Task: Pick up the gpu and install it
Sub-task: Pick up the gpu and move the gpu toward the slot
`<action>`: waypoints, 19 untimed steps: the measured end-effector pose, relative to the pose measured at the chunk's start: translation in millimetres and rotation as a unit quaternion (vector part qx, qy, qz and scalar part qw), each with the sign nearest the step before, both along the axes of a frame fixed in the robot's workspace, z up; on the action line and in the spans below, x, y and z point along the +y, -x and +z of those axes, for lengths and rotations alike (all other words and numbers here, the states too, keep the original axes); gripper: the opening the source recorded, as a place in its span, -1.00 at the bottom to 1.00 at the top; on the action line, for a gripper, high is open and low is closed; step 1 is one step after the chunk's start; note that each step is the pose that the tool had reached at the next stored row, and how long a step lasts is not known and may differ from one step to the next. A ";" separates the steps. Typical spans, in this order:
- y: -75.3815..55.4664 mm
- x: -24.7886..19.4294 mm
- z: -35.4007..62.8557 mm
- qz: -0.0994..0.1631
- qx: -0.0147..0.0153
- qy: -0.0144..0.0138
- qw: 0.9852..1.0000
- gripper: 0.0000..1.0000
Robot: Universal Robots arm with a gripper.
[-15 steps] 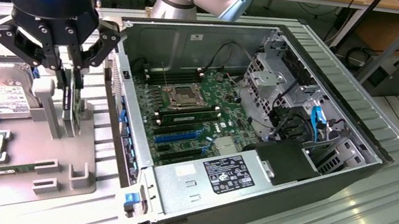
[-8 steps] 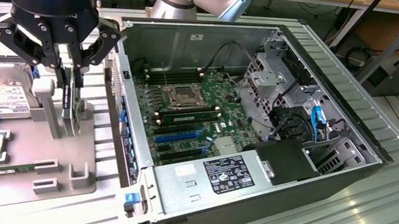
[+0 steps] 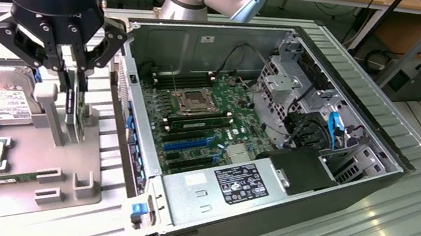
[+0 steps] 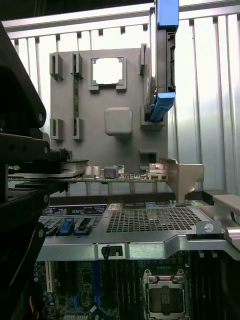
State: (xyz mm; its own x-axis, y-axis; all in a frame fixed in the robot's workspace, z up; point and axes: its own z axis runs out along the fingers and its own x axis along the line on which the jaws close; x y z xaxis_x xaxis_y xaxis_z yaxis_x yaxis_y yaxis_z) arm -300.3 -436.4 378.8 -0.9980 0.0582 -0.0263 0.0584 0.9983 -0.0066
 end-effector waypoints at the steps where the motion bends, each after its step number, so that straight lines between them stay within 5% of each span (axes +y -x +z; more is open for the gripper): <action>1: 0.0 0.0 0.2 0.000 0.000 0.000 1.000 -0.48; 19: 0.0 0.0 4.0 0.000 0.000 0.000 1.000 -0.48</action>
